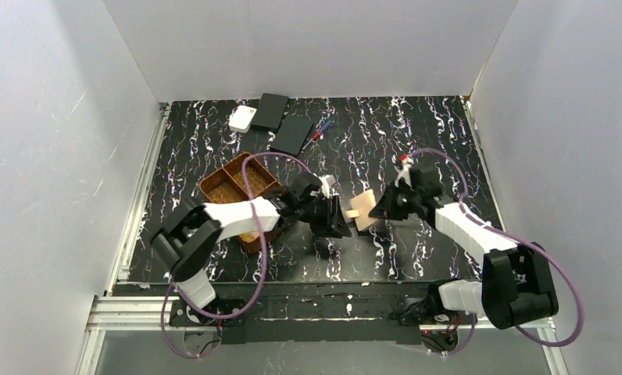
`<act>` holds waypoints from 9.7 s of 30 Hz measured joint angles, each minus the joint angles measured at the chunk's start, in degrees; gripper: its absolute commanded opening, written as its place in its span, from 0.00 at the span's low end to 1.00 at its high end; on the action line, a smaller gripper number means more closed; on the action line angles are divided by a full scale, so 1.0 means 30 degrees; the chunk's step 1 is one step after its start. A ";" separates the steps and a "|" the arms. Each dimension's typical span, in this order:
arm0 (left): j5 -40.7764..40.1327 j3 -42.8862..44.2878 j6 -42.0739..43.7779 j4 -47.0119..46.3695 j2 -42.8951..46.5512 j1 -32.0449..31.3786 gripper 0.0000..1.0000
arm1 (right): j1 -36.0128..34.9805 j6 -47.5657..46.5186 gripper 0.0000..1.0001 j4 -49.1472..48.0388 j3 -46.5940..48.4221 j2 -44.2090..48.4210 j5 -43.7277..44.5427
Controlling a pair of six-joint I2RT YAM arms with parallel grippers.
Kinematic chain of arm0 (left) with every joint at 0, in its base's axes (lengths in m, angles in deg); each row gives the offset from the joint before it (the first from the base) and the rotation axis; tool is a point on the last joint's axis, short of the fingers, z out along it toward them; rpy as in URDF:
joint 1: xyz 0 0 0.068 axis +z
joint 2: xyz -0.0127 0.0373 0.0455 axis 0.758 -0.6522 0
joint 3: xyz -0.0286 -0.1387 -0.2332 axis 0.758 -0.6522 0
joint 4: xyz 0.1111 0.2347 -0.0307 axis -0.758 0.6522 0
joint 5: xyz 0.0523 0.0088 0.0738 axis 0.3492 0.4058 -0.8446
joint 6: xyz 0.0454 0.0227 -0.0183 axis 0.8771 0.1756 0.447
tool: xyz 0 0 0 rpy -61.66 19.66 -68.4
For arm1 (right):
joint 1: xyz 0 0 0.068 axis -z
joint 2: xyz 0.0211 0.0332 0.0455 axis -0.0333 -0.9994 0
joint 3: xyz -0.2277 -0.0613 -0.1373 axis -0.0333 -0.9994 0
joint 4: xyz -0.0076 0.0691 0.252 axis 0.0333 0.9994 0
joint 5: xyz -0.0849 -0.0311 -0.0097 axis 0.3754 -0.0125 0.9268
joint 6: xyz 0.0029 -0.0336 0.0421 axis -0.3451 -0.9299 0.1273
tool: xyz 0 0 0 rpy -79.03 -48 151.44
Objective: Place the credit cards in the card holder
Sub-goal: Turn over the card holder at the center of the board, then close the card holder at the center of the board.
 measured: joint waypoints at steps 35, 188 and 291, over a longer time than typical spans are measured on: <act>-1.4224 -0.0576 0.3435 1.7014 2.3185 0.1559 0.57 | -1.9170 -0.0323 0.57 1.3854 1.1279 -1.0128 2.2418; -0.1735 0.2601 0.2274 0.2845 -0.3061 0.0590 0.02 | -0.5215 -0.3289 0.01 -0.0090 0.1539 -0.3126 -0.1090; -0.2637 0.1581 0.6022 0.6924 0.8999 0.0728 0.38 | -0.3027 -0.2625 0.66 0.2899 0.5728 -0.8898 -0.7732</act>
